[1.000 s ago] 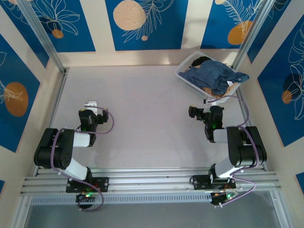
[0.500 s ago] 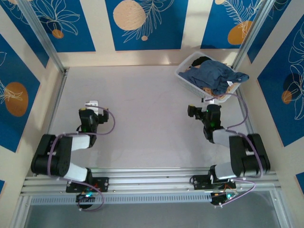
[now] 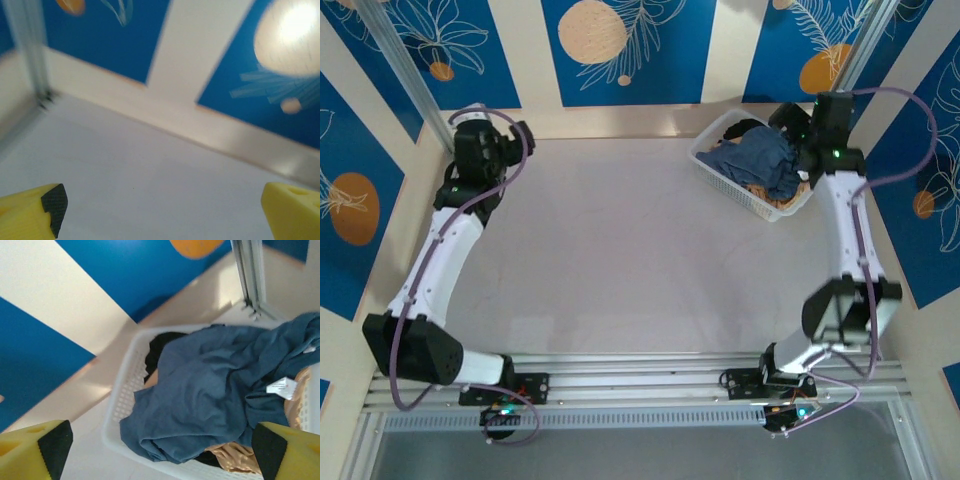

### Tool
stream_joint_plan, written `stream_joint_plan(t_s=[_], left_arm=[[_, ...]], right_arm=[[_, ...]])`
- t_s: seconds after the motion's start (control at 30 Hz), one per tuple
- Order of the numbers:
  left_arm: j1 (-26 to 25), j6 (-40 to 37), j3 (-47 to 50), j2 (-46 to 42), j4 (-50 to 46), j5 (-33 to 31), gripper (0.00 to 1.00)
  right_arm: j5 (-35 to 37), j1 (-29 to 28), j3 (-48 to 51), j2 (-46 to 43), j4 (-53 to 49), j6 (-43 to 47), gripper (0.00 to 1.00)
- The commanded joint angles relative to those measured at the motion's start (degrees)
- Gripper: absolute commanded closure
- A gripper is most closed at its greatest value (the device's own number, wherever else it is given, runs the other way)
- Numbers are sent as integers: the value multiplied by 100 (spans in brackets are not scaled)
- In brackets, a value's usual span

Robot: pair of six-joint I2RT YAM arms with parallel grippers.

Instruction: Fold and stack the t-shirts

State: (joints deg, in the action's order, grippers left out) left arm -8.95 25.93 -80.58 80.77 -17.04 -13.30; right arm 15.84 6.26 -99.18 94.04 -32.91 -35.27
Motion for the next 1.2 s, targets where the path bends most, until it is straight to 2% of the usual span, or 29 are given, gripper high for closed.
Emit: stream_joint_plan(t_s=[0.0, 0.13, 0.27, 0.47, 0.53, 0.63, 0.67, 0.7, 0.93, 1.17], left_arm=[[-207, 423, -366, 531, -864, 1664, 0], [-602, 376, -526, 823, -951, 2329, 4], [-933, 410, -399, 834, -918, 2538, 8], [-1208, 468, -301, 767, -1038, 2587, 15], [-1241, 457, -309, 732, -1117, 2587, 18], [-1252, 431, -310, 638, -1185, 2545, 22], [-1251, 415, -309, 612, -1209, 2528, 23], [-1252, 386, -310, 589, -1235, 2509, 24], [-1254, 333, -305, 524, -1437, 2285, 34], [-1250, 316, -403, 577, -1715, 1746, 37]], right_arm=[[-768, 182, -955, 1127, -1657, -210, 13], [-1175, 294, -1698, 2118, -1833, -266, 17], [-1308, 349, -2072, 2792, -1847, -444, 20], [-1448, 437, -2117, 3323, -1817, -885, 34], [-1459, 464, -2067, 3384, -1746, -981, 49], [-1355, 452, -1973, 3252, -1589, -1002, 89], [-1266, 418, -1893, 3147, -1489, -971, 97], [-1180, 376, -1789, 2986, -1370, -937, 100], [-526, -32, -1412, 1591, -812, -559, 100], [-383, -740, -1982, 444, -342, 29, 100]])
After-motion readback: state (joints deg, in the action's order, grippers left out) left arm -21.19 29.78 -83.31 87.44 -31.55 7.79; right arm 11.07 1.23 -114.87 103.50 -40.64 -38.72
